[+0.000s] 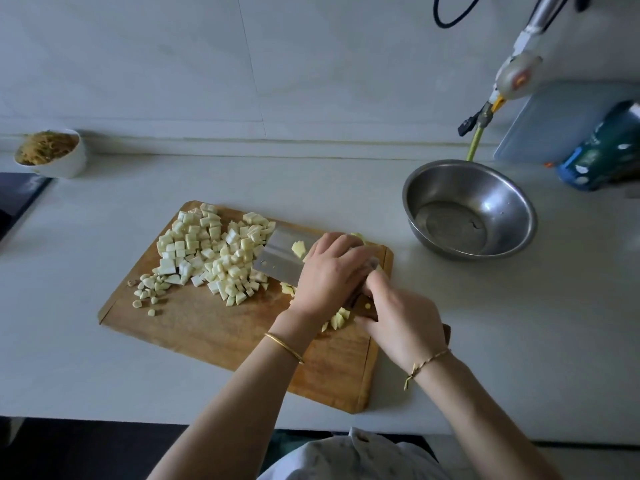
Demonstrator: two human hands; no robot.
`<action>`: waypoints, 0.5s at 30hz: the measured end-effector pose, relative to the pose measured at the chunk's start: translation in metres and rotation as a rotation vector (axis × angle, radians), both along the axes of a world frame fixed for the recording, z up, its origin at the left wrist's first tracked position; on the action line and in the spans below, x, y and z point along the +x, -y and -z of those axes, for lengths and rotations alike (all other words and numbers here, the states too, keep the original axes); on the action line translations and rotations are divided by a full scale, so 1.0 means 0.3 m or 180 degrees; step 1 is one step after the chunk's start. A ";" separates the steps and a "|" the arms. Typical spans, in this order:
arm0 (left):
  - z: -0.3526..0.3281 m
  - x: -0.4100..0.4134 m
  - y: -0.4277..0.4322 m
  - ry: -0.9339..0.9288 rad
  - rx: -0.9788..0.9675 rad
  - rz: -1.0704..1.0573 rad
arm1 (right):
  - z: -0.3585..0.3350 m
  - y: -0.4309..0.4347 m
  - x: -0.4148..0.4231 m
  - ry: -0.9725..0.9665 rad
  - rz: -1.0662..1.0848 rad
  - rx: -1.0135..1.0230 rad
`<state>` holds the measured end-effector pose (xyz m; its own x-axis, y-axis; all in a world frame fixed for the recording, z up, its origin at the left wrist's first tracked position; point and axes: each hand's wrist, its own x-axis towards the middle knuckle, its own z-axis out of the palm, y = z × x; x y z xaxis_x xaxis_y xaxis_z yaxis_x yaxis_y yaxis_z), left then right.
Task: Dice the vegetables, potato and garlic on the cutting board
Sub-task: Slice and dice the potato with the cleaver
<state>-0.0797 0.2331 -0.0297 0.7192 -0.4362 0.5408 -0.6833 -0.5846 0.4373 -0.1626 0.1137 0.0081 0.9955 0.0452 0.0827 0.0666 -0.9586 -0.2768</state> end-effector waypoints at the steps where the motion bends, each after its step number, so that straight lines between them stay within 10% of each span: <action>1: 0.003 0.001 0.005 0.0068 0.0002 0.0061 | 0.000 0.000 -0.003 0.0019 -0.0020 0.0011; 15: 0.017 0.031 -0.010 -0.0231 0.0071 -0.0531 | -0.022 0.037 -0.022 -0.0003 0.0069 0.0155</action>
<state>-0.0704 0.2362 -0.0347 0.8194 -0.3188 0.4764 -0.5431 -0.6975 0.4675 -0.1692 0.1027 0.0147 0.9963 0.0197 0.0834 0.0457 -0.9452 -0.3231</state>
